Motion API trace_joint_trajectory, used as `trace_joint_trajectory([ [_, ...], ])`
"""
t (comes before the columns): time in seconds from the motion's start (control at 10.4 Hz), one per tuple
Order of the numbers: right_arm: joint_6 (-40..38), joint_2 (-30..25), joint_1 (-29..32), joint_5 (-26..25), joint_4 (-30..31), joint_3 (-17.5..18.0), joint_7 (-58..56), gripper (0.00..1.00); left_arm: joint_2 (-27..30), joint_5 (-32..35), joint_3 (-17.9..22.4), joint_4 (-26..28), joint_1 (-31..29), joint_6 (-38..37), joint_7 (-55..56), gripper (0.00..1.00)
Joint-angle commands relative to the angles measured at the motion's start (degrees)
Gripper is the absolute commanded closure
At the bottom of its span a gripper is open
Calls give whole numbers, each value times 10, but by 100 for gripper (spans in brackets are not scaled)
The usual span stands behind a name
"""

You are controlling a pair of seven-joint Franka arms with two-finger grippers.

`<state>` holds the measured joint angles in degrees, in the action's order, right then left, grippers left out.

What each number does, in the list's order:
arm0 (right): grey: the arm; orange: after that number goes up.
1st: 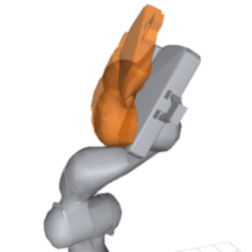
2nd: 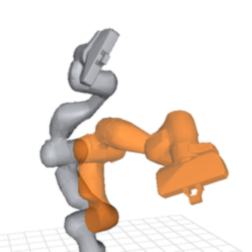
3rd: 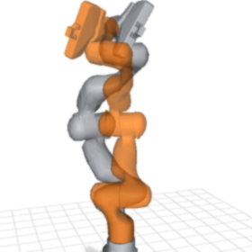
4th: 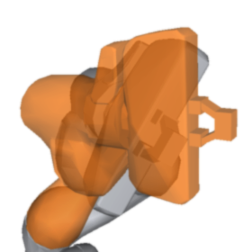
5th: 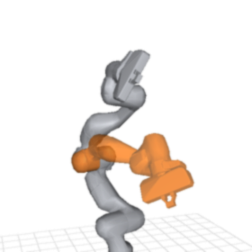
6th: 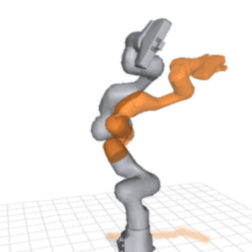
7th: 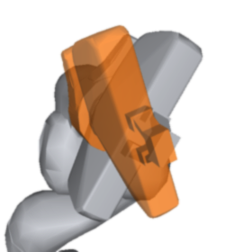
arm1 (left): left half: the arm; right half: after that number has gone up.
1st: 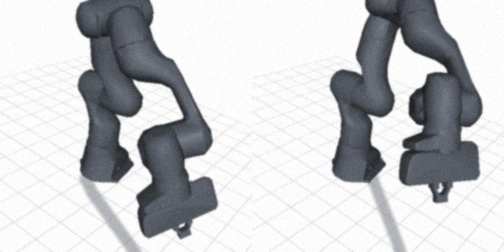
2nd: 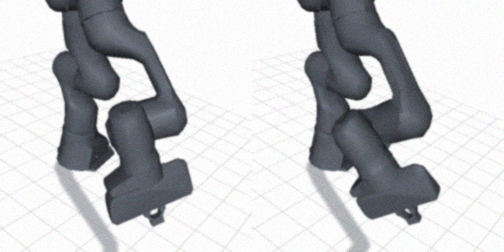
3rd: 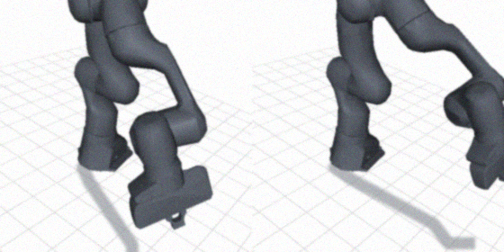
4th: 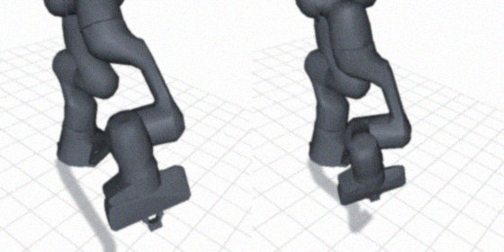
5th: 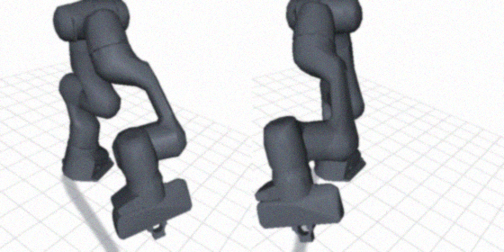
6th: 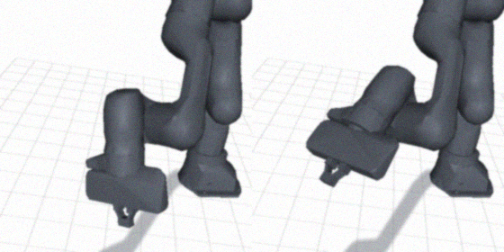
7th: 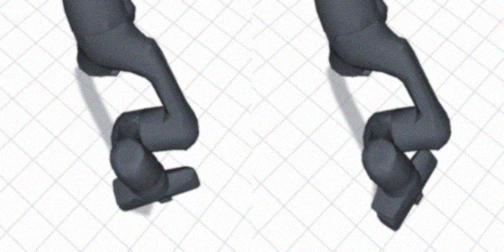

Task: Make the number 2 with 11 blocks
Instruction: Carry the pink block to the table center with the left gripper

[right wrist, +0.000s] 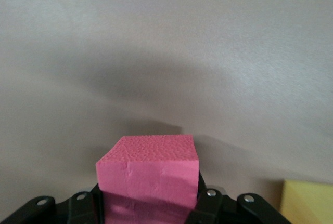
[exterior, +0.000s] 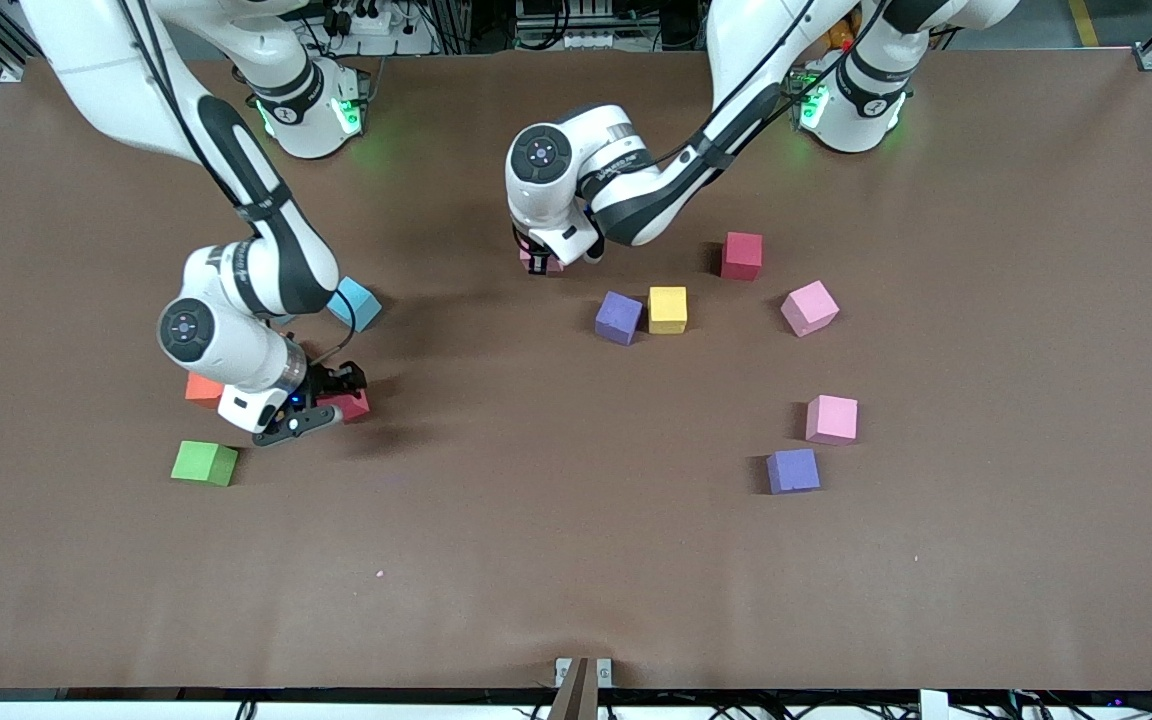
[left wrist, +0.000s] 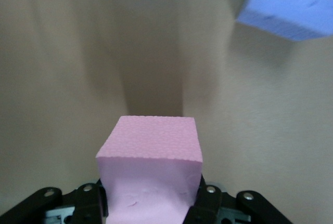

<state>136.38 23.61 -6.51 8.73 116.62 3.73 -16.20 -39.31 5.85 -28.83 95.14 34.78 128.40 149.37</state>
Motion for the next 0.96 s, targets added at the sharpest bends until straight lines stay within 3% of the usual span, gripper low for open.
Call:
trace_joint_trajectory([
  [0.0,-68,-51,35,13,9,3,-66,46,-16,13,6,-17,27,11,40,89],
  [0.48,-92,-53,39,12,13,3,-79,46,-40,15,40,-15,66,71,53,88],
  [0.77,-138,-108,51,6,38,3,-81,46,-49,17,55,-15,80,90,51,86],
  [0.86,-159,-111,65,-8,38,6,-81,46,-49,17,58,-15,83,91,50,79],
])
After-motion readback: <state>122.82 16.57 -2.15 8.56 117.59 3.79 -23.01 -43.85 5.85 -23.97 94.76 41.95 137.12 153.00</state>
